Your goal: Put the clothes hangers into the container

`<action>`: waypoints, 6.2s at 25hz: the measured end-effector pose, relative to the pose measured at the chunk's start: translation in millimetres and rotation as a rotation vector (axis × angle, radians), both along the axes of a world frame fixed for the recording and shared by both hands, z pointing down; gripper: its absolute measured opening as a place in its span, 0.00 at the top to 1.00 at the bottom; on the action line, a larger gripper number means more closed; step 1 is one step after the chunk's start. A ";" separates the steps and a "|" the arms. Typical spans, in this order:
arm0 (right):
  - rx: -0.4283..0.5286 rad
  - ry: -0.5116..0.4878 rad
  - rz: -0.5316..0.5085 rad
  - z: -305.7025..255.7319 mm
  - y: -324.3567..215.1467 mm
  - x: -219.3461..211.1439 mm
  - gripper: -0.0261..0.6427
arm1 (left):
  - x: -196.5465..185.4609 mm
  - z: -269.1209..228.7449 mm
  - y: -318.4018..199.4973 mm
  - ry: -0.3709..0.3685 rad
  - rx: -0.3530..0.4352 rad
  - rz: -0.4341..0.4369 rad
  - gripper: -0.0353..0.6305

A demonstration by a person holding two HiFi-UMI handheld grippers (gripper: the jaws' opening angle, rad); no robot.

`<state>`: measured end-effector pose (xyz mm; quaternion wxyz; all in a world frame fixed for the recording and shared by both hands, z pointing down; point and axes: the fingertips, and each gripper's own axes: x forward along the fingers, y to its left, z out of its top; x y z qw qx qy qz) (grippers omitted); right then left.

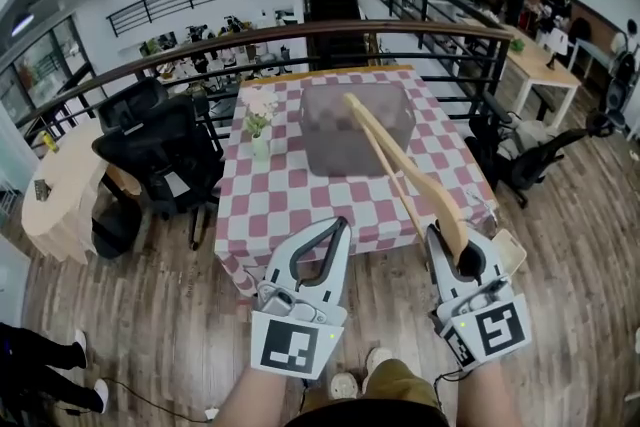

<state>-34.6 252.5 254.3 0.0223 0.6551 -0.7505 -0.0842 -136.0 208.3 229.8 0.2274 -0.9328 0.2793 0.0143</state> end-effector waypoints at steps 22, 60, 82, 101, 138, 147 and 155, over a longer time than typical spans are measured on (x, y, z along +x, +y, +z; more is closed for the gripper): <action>0.019 -0.006 -0.110 11.1 -138.8 50.9 0.87 | 47.2 14.4 -110.5 -0.016 -0.016 -0.053 0.93; -0.078 -0.016 -0.296 41.2 -383.1 192.6 0.87 | 196.8 30.1 -363.5 -0.063 -0.016 -0.212 0.93; -0.082 -0.010 -0.284 44.4 -383.2 218.6 0.87 | 224.0 26.5 -369.8 -0.062 0.000 -0.203 0.93; -0.162 0.031 -0.338 68.2 -406.2 208.7 0.87 | 221.0 32.0 -381.9 -0.081 -0.001 -0.225 0.93; -0.444 0.199 -0.373 120.3 -454.2 168.1 0.87 | 174.4 51.5 -403.0 -0.051 -0.056 -0.275 0.93; -0.589 0.250 -0.386 141.5 -473.9 159.1 0.87 | 162.6 53.7 -413.5 -0.024 -0.070 -0.284 0.93; -0.688 0.286 -0.409 157.7 -490.1 144.3 0.87 | 150.7 60.7 -433.8 -0.020 -0.082 -0.290 0.93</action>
